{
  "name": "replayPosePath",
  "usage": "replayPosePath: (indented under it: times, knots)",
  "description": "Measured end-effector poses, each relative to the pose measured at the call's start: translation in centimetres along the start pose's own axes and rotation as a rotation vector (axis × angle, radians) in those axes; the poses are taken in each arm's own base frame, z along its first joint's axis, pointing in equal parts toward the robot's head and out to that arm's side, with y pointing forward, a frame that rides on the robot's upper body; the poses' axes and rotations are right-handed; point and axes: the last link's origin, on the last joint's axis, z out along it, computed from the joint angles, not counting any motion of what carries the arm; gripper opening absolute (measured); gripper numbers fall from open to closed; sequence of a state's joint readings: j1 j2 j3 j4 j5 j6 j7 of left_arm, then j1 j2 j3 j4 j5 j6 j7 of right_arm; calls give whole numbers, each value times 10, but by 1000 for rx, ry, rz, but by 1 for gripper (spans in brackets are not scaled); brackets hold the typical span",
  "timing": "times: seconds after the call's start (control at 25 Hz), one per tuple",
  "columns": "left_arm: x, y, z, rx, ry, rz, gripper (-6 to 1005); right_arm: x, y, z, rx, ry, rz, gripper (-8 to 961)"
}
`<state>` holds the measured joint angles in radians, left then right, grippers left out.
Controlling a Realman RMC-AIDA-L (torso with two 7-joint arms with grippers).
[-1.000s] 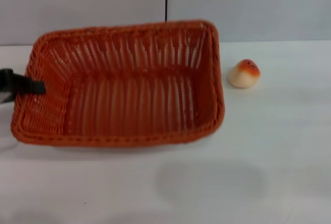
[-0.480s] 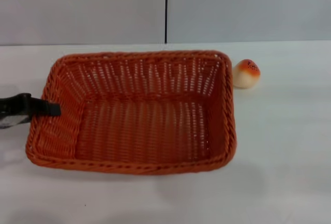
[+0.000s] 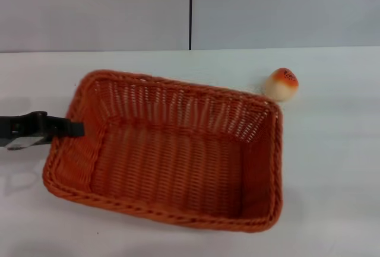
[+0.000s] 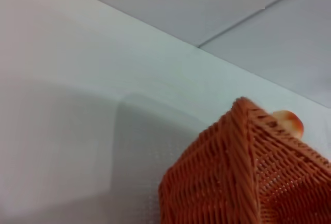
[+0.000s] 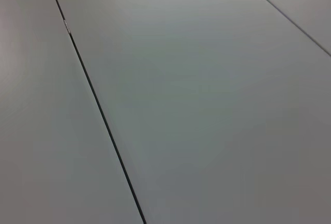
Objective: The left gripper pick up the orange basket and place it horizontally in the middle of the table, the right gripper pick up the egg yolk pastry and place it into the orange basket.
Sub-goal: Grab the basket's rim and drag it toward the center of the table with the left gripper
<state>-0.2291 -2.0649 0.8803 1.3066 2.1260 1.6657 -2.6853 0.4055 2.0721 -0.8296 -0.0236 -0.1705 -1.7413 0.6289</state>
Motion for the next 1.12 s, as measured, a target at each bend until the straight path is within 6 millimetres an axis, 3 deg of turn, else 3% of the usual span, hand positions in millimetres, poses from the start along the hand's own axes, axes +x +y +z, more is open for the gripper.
replayPosePath:
  times: [0.08, 0.36, 0.68, 0.92, 1.12]
  knots:
    - [-1, 1, 1, -5, -7, 5, 255, 1, 1, 1, -2, 1, 1, 586]
    - [-1, 1, -1, -2, -14, 37, 455, 1, 2, 4, -10, -1, 3, 586]
    - [8, -16, -24, 83, 39, 48, 613, 0, 2, 5, -15, -7, 0, 587]
    - [25, -19, -40, 91, 175, 121, 614, 4, -2, 11, -6, 25, -1, 586]
    - [49, -6, -33, 74, 324, 293, 614, 11, -6, 29, -77, 160, 112, 586]
